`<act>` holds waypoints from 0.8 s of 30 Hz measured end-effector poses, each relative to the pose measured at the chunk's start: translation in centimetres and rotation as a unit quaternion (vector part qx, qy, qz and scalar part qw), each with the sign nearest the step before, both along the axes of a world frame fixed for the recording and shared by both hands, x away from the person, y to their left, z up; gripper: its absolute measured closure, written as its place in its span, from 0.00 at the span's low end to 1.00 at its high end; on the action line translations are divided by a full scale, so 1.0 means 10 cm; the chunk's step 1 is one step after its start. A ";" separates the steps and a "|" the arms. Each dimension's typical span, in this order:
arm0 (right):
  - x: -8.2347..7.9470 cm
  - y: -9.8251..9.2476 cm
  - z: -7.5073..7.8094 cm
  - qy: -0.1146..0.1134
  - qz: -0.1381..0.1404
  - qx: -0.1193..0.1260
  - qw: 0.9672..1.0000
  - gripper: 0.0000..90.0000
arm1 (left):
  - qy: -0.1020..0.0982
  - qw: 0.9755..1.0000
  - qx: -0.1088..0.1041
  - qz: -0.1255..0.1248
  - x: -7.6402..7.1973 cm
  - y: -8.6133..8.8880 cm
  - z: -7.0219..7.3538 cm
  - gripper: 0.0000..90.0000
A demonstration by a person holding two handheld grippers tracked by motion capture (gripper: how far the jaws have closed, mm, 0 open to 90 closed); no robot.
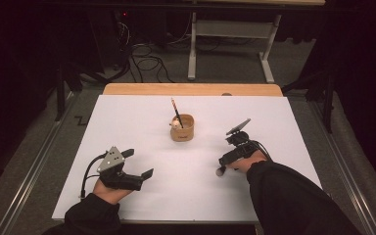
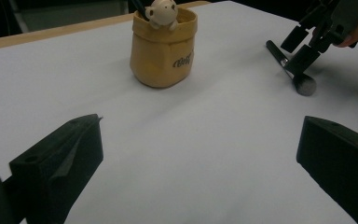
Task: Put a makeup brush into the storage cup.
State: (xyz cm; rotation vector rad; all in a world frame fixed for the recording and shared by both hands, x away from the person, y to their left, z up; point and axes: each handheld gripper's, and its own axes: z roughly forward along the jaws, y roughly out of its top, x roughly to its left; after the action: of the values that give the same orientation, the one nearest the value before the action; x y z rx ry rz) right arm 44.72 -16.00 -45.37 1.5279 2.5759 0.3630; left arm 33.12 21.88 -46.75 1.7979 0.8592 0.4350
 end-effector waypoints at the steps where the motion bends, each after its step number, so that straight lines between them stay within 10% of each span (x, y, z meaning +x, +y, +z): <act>1: 0.00 0.00 -0.01 0.001 -0.001 -0.001 1.000 0.06 | 0.001 1.000 -0.001 -0.002 0.00 0.00 0.00 0.01; 24: -0.09 -0.03 0.03 -0.015 0.023 -0.027 0.999 0.51 | 0.002 1.000 -0.005 -0.001 -0.01 0.01 0.00 0.01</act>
State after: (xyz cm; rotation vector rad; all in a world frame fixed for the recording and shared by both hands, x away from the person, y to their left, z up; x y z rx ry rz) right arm 43.83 -16.28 -45.10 1.4356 2.5790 0.3162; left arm 33.06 22.00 -46.72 1.7908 0.8617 0.4242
